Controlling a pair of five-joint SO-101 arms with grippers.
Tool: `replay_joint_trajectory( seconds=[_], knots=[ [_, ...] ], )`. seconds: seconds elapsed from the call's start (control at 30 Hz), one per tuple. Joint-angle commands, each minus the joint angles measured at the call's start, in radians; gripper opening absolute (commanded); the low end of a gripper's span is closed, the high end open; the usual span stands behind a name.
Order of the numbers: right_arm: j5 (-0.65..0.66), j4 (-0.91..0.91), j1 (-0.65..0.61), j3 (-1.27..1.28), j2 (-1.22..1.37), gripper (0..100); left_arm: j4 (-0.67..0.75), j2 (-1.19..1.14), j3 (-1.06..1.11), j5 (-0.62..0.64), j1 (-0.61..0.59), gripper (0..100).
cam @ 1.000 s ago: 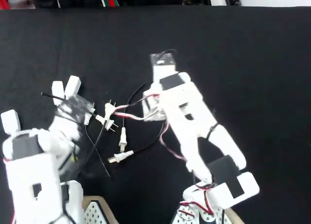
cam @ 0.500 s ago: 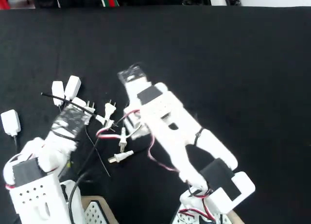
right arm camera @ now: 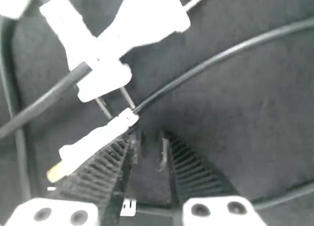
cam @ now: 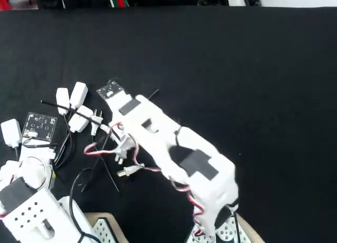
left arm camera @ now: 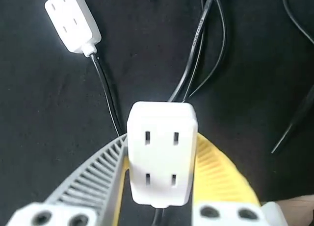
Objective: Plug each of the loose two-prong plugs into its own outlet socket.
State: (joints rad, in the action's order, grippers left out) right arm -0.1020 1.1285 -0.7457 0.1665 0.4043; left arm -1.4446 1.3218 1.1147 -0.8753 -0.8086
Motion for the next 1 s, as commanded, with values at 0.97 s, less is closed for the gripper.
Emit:
replay_joint_trajectory(
  seconds=[0.97],
  knots=[
    [0.192, 0.408, 0.779, -0.041, -0.331, 8.5, 0.549, -0.772, -0.219, 0.172, 1.175, 3]
  ],
)
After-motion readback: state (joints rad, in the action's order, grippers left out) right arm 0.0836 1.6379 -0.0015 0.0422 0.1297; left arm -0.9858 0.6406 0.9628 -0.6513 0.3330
